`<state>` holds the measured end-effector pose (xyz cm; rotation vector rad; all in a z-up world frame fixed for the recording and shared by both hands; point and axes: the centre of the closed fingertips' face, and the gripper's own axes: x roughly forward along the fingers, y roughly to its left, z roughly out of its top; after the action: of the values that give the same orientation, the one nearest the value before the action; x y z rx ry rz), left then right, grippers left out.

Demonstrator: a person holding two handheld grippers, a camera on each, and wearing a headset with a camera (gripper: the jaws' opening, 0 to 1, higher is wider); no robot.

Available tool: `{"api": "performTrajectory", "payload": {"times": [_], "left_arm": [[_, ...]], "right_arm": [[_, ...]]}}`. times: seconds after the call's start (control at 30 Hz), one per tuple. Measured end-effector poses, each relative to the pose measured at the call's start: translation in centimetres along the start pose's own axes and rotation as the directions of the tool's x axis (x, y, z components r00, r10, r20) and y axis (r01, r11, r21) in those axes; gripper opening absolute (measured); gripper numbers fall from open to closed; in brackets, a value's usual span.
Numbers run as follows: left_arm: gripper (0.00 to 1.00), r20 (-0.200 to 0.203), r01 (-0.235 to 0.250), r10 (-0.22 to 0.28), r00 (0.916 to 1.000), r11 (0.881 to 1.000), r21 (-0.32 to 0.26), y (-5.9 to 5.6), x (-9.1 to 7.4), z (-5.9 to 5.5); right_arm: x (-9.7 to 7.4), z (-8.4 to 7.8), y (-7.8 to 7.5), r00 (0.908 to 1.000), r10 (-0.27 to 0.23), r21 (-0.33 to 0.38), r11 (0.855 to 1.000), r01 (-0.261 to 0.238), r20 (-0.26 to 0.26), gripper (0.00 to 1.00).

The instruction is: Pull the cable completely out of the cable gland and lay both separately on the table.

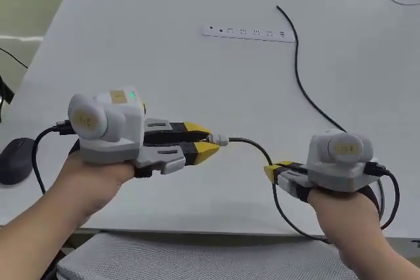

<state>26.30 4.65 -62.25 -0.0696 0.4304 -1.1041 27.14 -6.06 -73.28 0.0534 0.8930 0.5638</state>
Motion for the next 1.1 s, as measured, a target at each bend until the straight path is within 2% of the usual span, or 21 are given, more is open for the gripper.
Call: {"api": "performTrajectory", "payload": {"times": [0.13, 0.2, 0.47, 0.7, 0.77, 0.83, 0.93, 1.0, 1.03, 1.07, 1.1], "left_arm": [[0.15, -0.002, 0.003, -0.003, 1.0, 1.0, 0.002, -0.1, 0.1, -0.1], [0.15, 0.0, 0.003, -0.003, 1.0, 1.0, -0.003, -0.1, 0.0, -0.1], [0.15, 0.004, -0.001, 0.001, 1.0, 1.0, -0.004, 0.2, -0.1, 0.2], [0.15, 0.008, 0.002, -0.002, 1.0, 1.0, -0.008, 0.2, -0.1, 0.4], [0.15, 0.007, 0.0, 0.0, 1.0, 1.0, -0.001, 0.2, -0.1, 0.4], [0.15, 0.01, 0.0, 0.0, 1.0, 1.0, -0.002, 0.2, -0.1, 0.4], [0.15, 0.003, -0.003, 0.003, 1.0, 1.0, 0.0, 0.3, -0.1, 0.3], [0.15, 0.002, -0.004, 0.004, 1.0, 1.0, -0.003, 0.3, -0.2, 0.2], [0.15, 0.002, -0.004, 0.004, 1.0, 1.0, -0.004, 0.3, -0.2, 0.2], [0.15, 0.002, -0.005, 0.005, 1.0, 1.0, -0.005, 0.3, -0.2, 0.2], [0.15, 0.0, -0.006, 0.006, 1.0, 1.0, -0.005, 0.3, -0.2, 0.1]], "right_arm": [[0.0, -0.2, 0.1, 1.0, 0.004, 0.025, 1.0, -0.004, 0.002, 0.0], [-0.1, -0.1, 0.1, 1.0, -0.003, -0.004, 1.0, 0.003, 0.008, 0.0], [-0.3, 0.2, 0.4, 0.9997, 0.004, -0.039, 0.999, -0.003, 0.023, 0.01], [-0.8, 0.7, 0.5, 0.9989, -0.008, -0.084, 0.996, 0.012, 0.047, 0.02], [-1.1, 1.4, 0.2, 0.9959, -0.026, -0.112, 0.993, 0.035, 0.086, 0.02], [-1.3, 1.6, 0.6, 0.9964, -0.02, -0.122, 0.992, 0.03, 0.082, 0.03], [-1.7, 2.4, 1.7, 0.9944, 0.011, -0.153, 0.988, 0.006, 0.105, 0.09], [-2.0, 2.5, 3.3, 0.9954, 0.063, -0.217, 0.975, -0.046, 0.073, 0.15], [-2.4, 3.1, 3.9, 0.9949, 0.063, -0.282, 0.959, -0.038, 0.079, 0.17], [-2.8, 3.8, 4.4, 0.9926, 0.059, -0.352, 0.936, -0.018, 0.106, 0.17], [-3.3, 4.4, 5.2, 0.992, 0.062, -0.412, 0.911, -0.012, 0.11, 0.16]]}}
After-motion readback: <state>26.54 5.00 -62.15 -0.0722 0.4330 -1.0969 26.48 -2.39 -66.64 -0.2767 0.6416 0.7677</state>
